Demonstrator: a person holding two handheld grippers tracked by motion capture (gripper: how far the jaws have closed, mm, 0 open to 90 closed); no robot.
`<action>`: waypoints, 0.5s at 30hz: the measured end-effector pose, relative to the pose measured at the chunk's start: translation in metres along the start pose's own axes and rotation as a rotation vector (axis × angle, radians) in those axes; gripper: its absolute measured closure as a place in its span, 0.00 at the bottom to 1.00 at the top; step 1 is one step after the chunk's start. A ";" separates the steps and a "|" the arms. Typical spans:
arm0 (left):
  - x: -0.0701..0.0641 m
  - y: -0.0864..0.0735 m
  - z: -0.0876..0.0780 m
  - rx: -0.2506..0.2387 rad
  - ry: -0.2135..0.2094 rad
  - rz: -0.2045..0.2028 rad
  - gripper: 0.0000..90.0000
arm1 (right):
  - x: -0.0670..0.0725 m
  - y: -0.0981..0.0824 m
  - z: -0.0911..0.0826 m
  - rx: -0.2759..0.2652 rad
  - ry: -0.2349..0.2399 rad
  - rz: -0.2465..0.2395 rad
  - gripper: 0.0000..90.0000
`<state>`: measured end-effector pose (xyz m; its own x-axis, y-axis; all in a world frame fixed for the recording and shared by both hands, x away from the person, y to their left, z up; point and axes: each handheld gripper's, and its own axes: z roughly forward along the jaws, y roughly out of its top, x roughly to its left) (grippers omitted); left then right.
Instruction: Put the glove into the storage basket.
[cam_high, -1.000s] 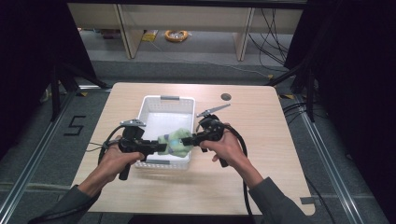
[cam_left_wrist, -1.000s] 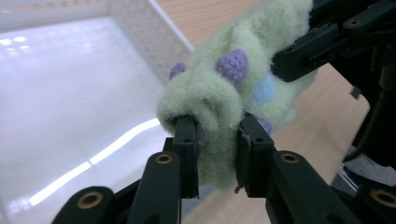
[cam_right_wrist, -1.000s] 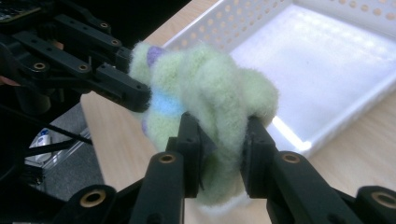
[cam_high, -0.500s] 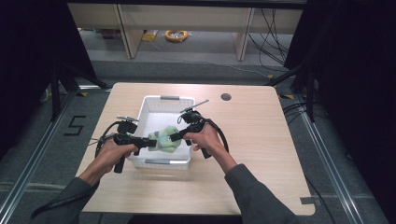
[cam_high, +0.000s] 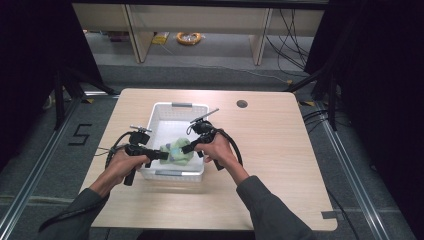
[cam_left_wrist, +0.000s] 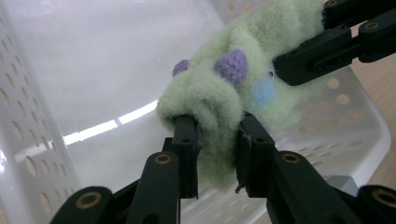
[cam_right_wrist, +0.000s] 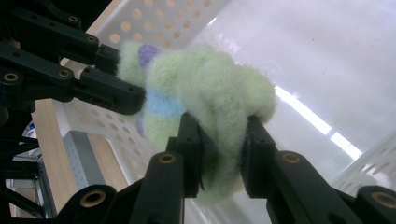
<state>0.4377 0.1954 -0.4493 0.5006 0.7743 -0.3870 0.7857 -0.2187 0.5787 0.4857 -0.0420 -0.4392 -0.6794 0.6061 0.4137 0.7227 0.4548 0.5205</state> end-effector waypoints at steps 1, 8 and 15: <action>0.000 0.000 0.001 -0.002 -0.001 0.001 0.79 | 0.000 -0.001 0.001 0.002 0.000 0.006 0.82; 0.002 -0.001 0.006 0.047 0.006 0.031 0.79 | -0.001 -0.004 0.006 0.020 -0.013 -0.004 0.81; 0.002 0.001 0.011 0.072 0.007 0.034 0.79 | 0.001 -0.006 0.008 0.037 -0.050 -0.011 0.77</action>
<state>0.4438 0.1901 -0.4573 0.5246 0.7702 -0.3628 0.7929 -0.2868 0.5376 0.4818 -0.0385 -0.4474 -0.6805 0.6322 0.3703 0.7203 0.4846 0.4964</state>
